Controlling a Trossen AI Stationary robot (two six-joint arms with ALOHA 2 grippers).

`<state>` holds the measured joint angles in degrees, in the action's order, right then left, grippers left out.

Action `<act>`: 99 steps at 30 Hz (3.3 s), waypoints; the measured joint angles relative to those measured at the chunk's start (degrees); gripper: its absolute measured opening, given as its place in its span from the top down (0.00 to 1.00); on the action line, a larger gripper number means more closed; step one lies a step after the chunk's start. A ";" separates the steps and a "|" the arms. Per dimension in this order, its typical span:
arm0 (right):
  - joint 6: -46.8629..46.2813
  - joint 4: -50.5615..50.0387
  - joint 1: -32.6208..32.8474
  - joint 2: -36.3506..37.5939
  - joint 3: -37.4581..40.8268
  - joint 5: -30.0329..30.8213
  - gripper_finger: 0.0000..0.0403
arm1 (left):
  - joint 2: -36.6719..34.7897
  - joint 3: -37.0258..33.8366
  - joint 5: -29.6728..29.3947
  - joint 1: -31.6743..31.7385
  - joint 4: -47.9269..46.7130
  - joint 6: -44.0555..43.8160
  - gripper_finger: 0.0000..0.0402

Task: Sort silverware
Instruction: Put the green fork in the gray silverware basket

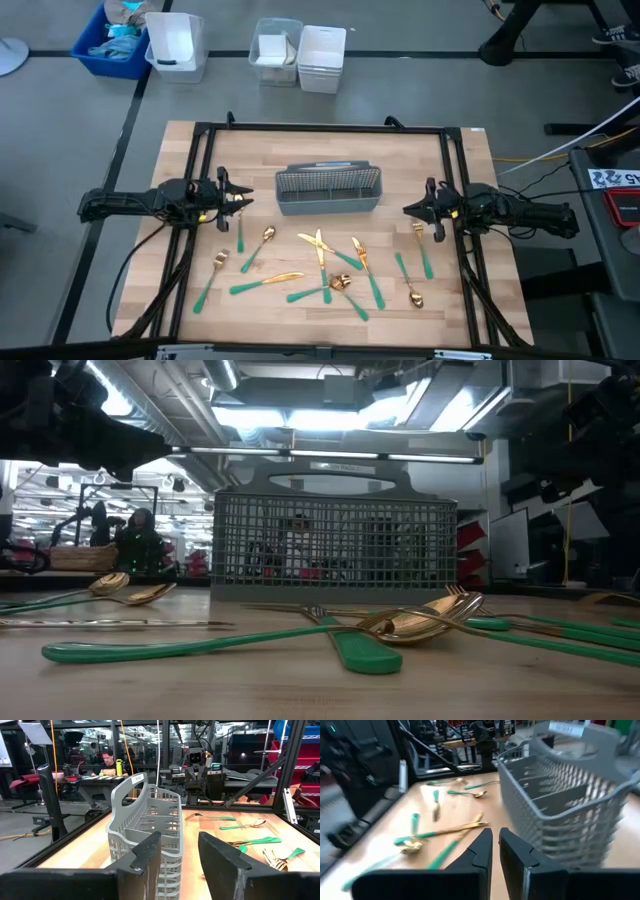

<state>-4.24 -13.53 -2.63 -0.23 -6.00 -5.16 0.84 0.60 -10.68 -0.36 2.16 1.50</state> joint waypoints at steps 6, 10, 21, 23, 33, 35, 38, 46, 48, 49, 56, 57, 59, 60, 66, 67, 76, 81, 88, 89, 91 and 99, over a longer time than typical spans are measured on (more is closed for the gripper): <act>3.11 -0.04 0.00 0.00 0.00 3.22 0.91 | 0.00 0.00 0.00 0.00 0.04 -0.62 0.69; 3.11 0.16 0.00 0.00 0.00 3.23 0.91 | 0.00 -0.02 0.00 0.02 0.06 -1.60 0.69; -10.18 13.34 0.00 -0.02 0.00 -1.98 0.91 | 0.00 -0.01 0.00 0.02 0.04 -1.14 0.69; -12.16 17.36 0.00 -0.02 0.00 -1.96 0.91 | 0.00 0.00 0.00 0.01 0.04 -1.14 0.69; -21.18 20.63 0.00 -0.95 -1.59 -1.91 0.91 | 0.00 0.00 0.00 0.02 0.04 -1.43 0.69; -21.54 18.85 0.00 -2.73 -3.33 -1.87 0.91 | 0.00 -0.01 0.00 0.01 0.03 -1.06 0.69; -21.41 16.70 0.00 -7.32 -7.37 -0.86 0.91 | 0.00 0.00 0.00 0.01 0.03 -1.04 0.69; -21.46 -11.44 0.00 -27.28 -27.89 -0.51 0.91 | 0.00 0.00 0.00 0.02 0.02 -1.05 0.69; -22.84 -20.96 -0.02 -33.32 -33.57 0.40 0.91 | 0.00 -0.02 0.00 0.00 0.02 -1.05 0.69; -23.76 -25.16 -0.02 -36.33 -36.10 0.54 0.91 | 0.00 -0.01 0.00 0.01 0.02 -1.07 0.69; -31.07 -42.42 -0.02 -54.89 -46.52 0.04 0.90 | 0.00 0.00 -0.01 0.01 0.02 -1.07 0.69; -31.77 -42.92 -0.02 -57.17 -46.99 -0.40 0.89 | 0.00 0.00 -0.01 0.00 0.02 -1.06 0.69; -33.01 -43.26 -0.02 -61.36 -47.64 -1.79 0.87 | 0.00 -0.01 0.00 0.00 0.02 -1.07 0.69; -33.29 -43.59 -0.02 -63.33 -47.71 -2.78 0.85 | 0.00 0.00 0.00 0.02 0.02 -1.07 0.69; -35.20 -46.48 -0.02 -73.78 -47.71 -9.06 0.66 | 0.02 -0.01 -0.01 0.01 0.02 -1.06 0.69; -35.18 -47.62 -0.02 -75.25 -47.71 -10.34 0.63 | 0.00 -0.01 -0.02 0.00 0.02 -1.05 0.69; -38.54 -58.13 0.04 -84.39 -47.66 -11.69 0.54 | 0.01 -0.01 -0.01 0.01 0.02 -1.06 0.69; -42.05 -57.70 0.04 -84.98 -46.36 -8.92 0.55 | 0.00 0.00 0.00 0.00 0.02 -1.07 0.69; -50.23 -54.51 5.56 -84.94 -42.83 -7.71 0.56 | 0.00 -0.02 0.00 0.02 0.02 -1.05 0.69; -51.53 -53.28 6.74 -84.94 -42.23 -7.40 0.56 | 0.02 0.00 0.00 0.00 0.02 -1.03 0.69; -53.91 -50.49 8.77 -84.94 -41.29 -6.31 0.56 | 0.01 0.00 0.00 0.01 0.02 -0.69 0.69; -61.78 -46.31 12.71 -84.94 -38.04 -1.88 0.56 | 0.01 0.00 0.00 0.01 0.02 -0.11 0.69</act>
<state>-66.02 -59.83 10.08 -85.17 -44.04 -7.04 0.85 0.60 -10.68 -0.35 2.17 1.39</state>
